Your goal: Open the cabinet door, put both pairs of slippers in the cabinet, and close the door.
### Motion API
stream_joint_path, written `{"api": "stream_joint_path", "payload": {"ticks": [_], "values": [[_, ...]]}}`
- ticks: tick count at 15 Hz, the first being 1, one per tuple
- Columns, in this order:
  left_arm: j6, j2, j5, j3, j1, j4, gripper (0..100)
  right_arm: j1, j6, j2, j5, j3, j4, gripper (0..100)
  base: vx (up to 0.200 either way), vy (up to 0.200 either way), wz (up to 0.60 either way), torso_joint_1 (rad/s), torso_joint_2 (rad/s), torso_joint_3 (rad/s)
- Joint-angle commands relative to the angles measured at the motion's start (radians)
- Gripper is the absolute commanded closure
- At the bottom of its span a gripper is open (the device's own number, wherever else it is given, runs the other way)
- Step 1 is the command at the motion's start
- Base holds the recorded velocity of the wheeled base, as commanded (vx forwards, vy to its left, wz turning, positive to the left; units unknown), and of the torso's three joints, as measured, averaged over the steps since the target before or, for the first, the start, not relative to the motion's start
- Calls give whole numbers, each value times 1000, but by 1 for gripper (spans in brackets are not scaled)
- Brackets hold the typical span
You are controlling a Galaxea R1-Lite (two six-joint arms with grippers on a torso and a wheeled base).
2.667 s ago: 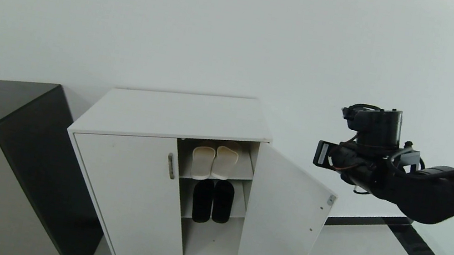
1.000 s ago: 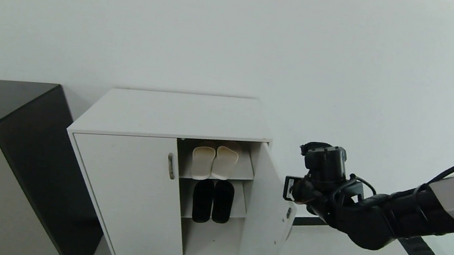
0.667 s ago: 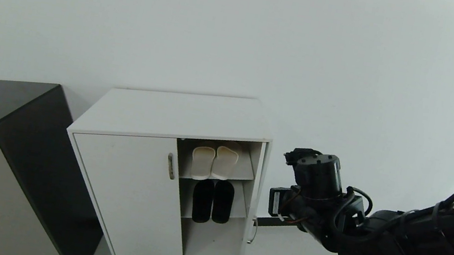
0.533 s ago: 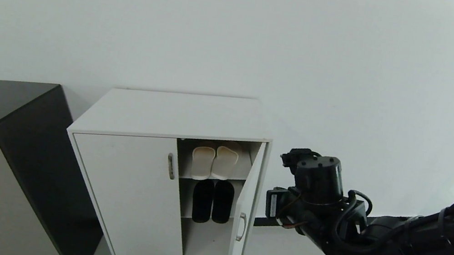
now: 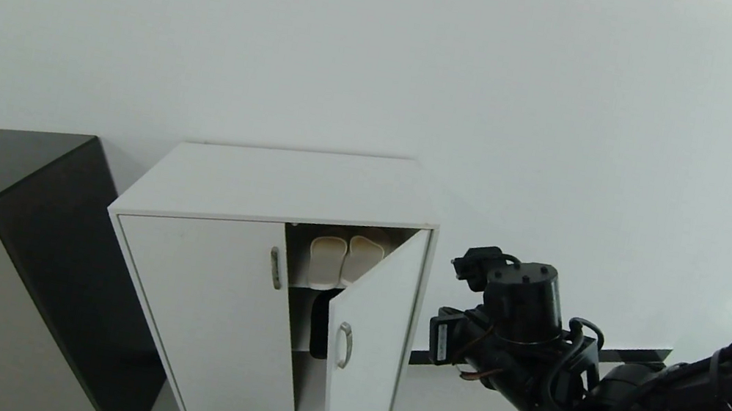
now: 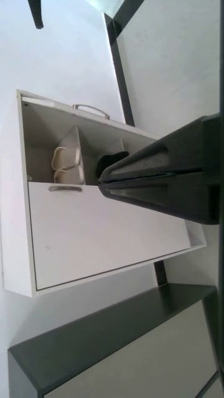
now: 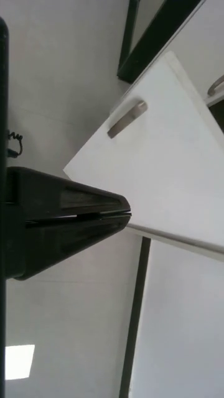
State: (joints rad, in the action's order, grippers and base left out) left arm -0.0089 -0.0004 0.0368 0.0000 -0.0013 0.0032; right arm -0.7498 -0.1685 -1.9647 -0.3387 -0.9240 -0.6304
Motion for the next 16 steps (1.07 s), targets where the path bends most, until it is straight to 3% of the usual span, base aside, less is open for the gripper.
{"api": "stream_joint_path", "payload": {"ticks": [1, 4, 10, 16], "values": [[0, 0, 0, 0, 0, 0, 100, 0, -2, 1, 9, 5, -6, 100, 0, 0, 0, 0, 0, 0], [0, 0, 2, 0, 0, 0, 100, 0, 23, -2, 23, 34, -72, 100, 0, 0, 0, 0, 0, 0], [-2, 0, 0, 0, 0, 0, 100, 0, 32, -8, 23, 42, -74, 100, 0, 0, 600, 3, 4, 1], [0, 0, 0, 0, 0, 0, 100, 52, 81, -31, 72, 91, -94, 100, 0, 0, 0, 0, 0, 0]]}}
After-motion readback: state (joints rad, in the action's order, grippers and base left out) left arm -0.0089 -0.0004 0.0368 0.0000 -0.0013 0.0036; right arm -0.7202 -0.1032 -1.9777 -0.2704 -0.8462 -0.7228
